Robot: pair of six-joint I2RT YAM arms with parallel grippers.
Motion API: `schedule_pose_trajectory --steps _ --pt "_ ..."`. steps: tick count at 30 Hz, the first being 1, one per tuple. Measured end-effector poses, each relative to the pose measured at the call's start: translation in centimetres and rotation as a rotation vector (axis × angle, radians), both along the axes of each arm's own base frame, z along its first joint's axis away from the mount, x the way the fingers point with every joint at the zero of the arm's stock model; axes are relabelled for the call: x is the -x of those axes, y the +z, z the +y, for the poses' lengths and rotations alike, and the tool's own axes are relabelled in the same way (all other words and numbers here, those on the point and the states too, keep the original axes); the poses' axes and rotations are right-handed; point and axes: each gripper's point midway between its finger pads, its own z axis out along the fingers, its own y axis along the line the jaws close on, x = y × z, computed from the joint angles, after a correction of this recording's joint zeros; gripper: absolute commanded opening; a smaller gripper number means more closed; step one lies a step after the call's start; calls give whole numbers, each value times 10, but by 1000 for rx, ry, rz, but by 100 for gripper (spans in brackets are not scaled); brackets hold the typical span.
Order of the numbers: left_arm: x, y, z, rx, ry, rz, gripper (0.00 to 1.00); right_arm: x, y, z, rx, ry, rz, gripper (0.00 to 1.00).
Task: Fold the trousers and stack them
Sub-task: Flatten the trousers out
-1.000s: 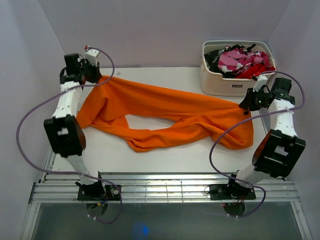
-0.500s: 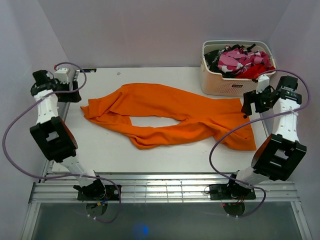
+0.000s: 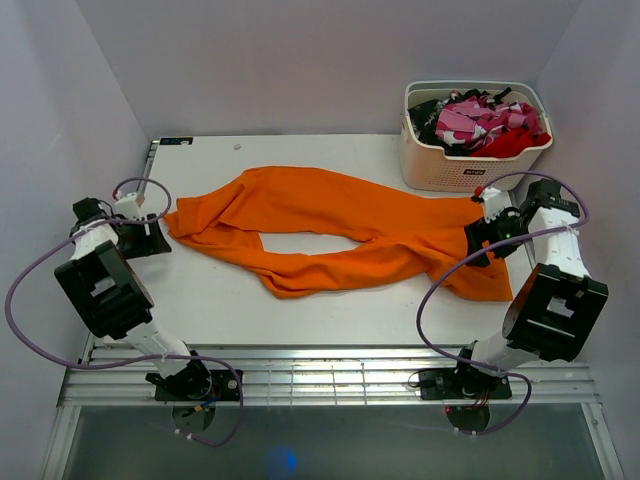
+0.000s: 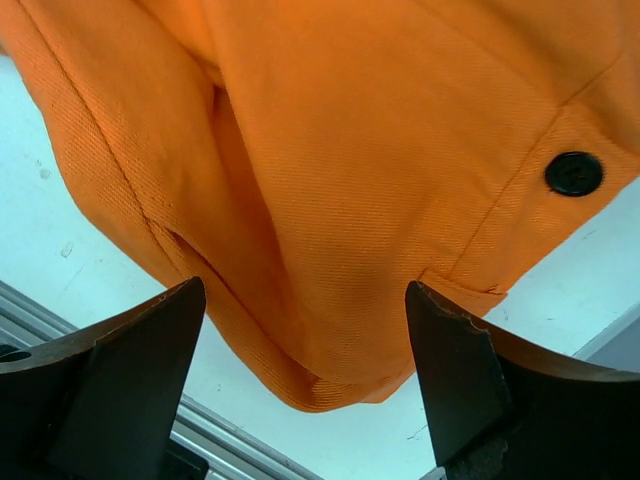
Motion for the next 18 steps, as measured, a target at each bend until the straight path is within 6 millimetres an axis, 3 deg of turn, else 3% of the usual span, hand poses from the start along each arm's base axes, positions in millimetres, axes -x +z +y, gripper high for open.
schedule_pose_trajectory --steps 6,11,12,13,15,16,18 --pt "-30 26 -25 119 -28 -123 93 7 -7 -1 15 18 21 87" --pt "-59 39 -59 130 -109 -175 90 7 -7 -1 19 21 21 87" --pt "-66 40 -64 128 -123 -181 85 7 -7 -2 21 23 21 87" --pt "-76 40 -69 123 -135 -187 64 7 -8 -2 25 24 21 86" --pt "-93 37 -74 111 -146 -188 40 8 -9 -4 38 29 23 84" --pt "-103 34 -75 104 -144 -180 6 9 -10 -5 44 32 26 83" --pt "-128 31 -68 68 -125 -184 0 11 -13 -7 53 34 35 79"
